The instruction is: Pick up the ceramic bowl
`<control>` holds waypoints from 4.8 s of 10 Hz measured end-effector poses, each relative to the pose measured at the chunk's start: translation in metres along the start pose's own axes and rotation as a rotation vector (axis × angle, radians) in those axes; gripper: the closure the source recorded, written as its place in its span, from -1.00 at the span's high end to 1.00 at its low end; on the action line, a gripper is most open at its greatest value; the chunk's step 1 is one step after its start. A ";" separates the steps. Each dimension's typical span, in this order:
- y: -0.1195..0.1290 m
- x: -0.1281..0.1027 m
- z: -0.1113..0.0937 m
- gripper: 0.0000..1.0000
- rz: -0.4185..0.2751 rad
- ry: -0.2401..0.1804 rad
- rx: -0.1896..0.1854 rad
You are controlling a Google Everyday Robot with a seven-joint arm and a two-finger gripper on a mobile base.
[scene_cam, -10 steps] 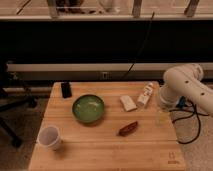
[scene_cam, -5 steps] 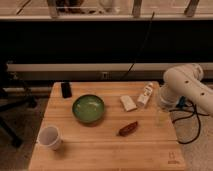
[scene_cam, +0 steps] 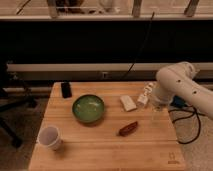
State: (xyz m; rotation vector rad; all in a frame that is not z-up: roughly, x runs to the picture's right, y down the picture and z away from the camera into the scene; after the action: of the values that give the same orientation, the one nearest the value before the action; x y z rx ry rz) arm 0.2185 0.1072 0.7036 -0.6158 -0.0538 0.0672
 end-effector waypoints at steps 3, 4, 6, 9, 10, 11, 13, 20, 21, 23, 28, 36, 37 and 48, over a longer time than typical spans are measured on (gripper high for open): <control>-0.004 -0.018 0.001 0.60 -0.057 0.015 0.007; -0.005 -0.023 0.001 0.60 -0.073 0.016 0.007; -0.008 -0.035 0.005 0.60 -0.123 0.026 0.010; -0.013 -0.059 0.010 0.60 -0.193 0.032 0.012; -0.015 -0.065 0.012 0.60 -0.215 0.037 0.013; -0.016 -0.069 0.014 0.60 -0.224 0.037 0.012; -0.018 -0.084 0.020 0.60 -0.264 0.044 0.014; -0.025 -0.116 0.037 0.60 -0.384 0.056 0.020; -0.026 -0.119 0.040 0.60 -0.402 0.057 0.023; -0.028 -0.126 0.046 0.60 -0.443 0.057 0.025; -0.032 -0.140 0.059 0.60 -0.508 0.055 0.032; -0.033 -0.169 0.084 0.60 -0.611 0.031 0.048; -0.033 -0.175 0.085 0.60 -0.629 0.027 0.056; -0.034 -0.208 0.107 0.60 -0.786 -0.015 0.128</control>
State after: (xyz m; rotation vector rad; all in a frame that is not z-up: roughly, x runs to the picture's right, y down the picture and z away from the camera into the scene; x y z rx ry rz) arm 0.0053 0.1240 0.8041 -0.4321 -0.2993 -0.6811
